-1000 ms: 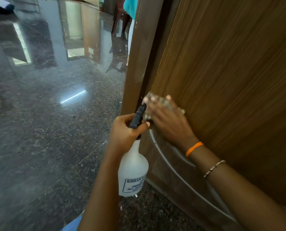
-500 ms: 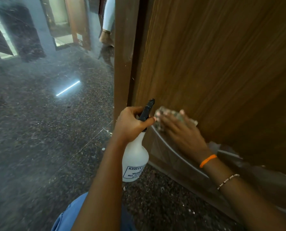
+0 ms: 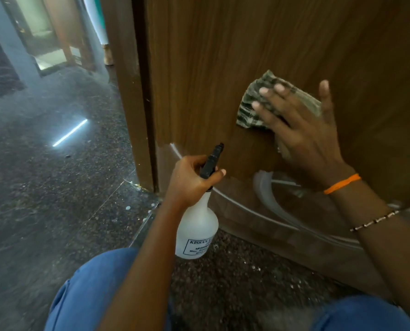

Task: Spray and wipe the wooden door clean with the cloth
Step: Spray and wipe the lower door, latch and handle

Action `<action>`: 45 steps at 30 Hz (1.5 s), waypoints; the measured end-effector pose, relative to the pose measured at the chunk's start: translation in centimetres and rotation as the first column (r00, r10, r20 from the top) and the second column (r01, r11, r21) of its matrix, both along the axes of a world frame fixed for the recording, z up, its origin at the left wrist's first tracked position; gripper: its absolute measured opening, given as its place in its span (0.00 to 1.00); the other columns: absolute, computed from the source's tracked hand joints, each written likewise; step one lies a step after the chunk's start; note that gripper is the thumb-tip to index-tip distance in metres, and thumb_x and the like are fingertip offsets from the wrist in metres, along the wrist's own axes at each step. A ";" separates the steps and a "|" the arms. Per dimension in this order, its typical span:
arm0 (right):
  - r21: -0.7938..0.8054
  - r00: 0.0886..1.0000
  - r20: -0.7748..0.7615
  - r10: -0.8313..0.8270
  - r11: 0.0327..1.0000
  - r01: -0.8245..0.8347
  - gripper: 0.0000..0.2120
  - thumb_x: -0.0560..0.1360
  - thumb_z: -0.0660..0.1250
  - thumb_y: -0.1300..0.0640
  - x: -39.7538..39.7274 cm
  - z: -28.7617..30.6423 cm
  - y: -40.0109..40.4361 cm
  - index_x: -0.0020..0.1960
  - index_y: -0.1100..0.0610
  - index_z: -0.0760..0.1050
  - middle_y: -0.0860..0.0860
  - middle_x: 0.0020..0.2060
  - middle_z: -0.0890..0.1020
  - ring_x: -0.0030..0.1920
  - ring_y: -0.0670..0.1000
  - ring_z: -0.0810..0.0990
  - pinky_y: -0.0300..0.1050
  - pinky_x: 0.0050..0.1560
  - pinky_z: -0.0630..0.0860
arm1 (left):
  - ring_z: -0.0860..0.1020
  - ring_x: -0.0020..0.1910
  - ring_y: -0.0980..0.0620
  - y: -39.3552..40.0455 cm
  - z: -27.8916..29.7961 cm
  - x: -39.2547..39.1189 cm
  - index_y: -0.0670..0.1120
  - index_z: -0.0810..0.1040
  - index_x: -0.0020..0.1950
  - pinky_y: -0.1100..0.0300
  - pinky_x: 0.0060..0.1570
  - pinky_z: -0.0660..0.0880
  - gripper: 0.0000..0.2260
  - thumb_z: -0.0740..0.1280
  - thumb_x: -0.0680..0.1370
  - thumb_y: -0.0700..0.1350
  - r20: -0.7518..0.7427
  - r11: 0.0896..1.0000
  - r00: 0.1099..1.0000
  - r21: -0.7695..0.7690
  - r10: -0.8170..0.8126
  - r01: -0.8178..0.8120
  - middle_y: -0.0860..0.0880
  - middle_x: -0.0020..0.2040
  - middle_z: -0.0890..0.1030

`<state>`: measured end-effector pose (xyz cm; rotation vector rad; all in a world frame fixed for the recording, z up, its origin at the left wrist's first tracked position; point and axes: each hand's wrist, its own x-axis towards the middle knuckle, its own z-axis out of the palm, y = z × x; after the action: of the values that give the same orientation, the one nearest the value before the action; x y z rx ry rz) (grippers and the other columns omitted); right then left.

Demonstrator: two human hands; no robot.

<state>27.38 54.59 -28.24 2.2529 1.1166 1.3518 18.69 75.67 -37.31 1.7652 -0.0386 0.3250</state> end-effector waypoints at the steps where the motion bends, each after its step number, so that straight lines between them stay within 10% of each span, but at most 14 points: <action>1: -0.004 1.000 -0.001 0.007 1.000 -0.007 0.22 0.81 0.52 0.66 -0.2 -0.5 -0.6 0.73 0.57 0.67 0.54 0.73 0.67 0.74 0.54 0.62 0.60 0.73 0.38 | 0.70 0.26 0.56 -0.5 -0.2 0.1 0.57 0.76 0.29 0.55 0.33 0.68 0.09 0.69 0.65 0.59 0.010 1.000 1.000 -0.004 -0.008 0.008 0.57 0.24 0.72; 12: -0.523 0.977 -0.198 -0.079 0.852 -0.037 0.36 0.68 0.73 0.67 -2.4 -14.5 -8.1 0.74 0.58 0.65 0.54 0.74 0.63 0.73 0.54 0.59 0.58 0.75 0.36 | 0.69 0.25 0.50 -5.1 -2.1 0.8 0.40 0.71 0.29 0.49 0.31 0.68 0.25 0.66 0.65 0.64 0.005 0.996 1.000 0.093 -0.008 0.007 0.53 0.23 0.69; 18: -0.071 0.994 -0.073 -0.085 0.994 0.079 0.24 0.76 0.57 0.69 -2.6 -9.0 -7.2 0.71 0.57 0.70 0.53 0.72 0.68 0.72 0.55 0.63 0.60 0.73 0.39 | 0.68 0.24 0.53 -6.2 -2.0 0.9 0.49 0.70 0.27 0.46 0.29 0.70 0.18 0.67 0.68 0.61 0.050 0.993 0.998 0.117 -0.033 0.027 0.55 0.23 0.69; 24: 0.395 0.988 0.101 -0.114 0.916 0.065 0.24 0.78 0.60 0.71 -1.2 -6.5 -4.6 0.72 0.55 0.68 0.53 0.71 0.69 0.72 0.56 0.64 0.56 0.75 0.47 | 0.74 0.26 0.49 -6.2 -2.9 0.9 0.54 0.76 0.31 0.51 0.30 0.71 0.10 0.70 0.69 0.56 0.087 0.999 0.996 0.016 -0.033 0.031 0.51 0.27 0.75; 30: -0.059 0.995 -0.101 0.019 0.998 -0.026 0.23 0.80 0.54 0.64 -1.5 -15.2 -5.4 0.75 0.58 0.61 0.53 0.74 0.62 0.74 0.57 0.58 0.54 0.75 0.44 | 0.74 0.27 0.50 -6.7 -5.2 0.1 0.55 0.77 0.32 0.47 0.30 0.73 0.08 0.71 0.68 0.56 0.030 1.000 1.000 -0.001 0.001 -0.001 0.56 0.26 0.75; 36: -0.458 0.980 -0.200 0.015 0.882 -0.107 0.28 0.75 0.54 0.63 -1.9 -21.3 -7.1 0.74 0.62 0.54 0.56 0.75 0.54 0.74 0.59 0.53 0.54 0.75 0.43 | 0.76 0.29 0.41 -6.7 -5.9 -0.5 0.49 0.78 0.35 0.40 0.32 0.74 0.11 0.70 0.68 0.55 0.010 1.000 1.000 0.024 0.010 -0.010 0.50 0.29 0.77; 41: -0.179 0.968 -0.246 0.046 0.979 -0.092 0.21 0.79 0.50 0.66 -2.0 -16.6 -4.8 0.71 0.59 0.65 0.53 0.71 0.69 0.71 0.55 0.61 0.52 0.74 0.44 | 0.75 0.27 0.47 -6.7 -5.3 -1.6 0.55 0.77 0.33 0.42 0.31 0.74 0.10 0.68 0.67 0.60 -0.011 0.996 1.000 0.091 -0.001 0.002 0.53 0.27 0.76; 45: 0.222 1.000 0.002 -0.008 0.975 0.007 0.23 0.79 0.58 0.69 -1.0 -9.4 -4.4 0.72 0.54 0.69 0.51 0.71 0.70 0.72 0.55 0.63 0.52 0.73 0.47 | 0.76 0.28 0.46 -7.3 -4.6 -2.0 0.49 0.77 0.34 0.41 0.32 0.74 0.13 0.68 0.68 0.58 -0.005 0.992 0.999 0.119 -0.032 0.033 0.48 0.29 0.77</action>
<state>26.36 50.16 -37.64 2.4043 0.9982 1.5449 16.69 68.37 -41.94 1.8811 -0.0863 0.3019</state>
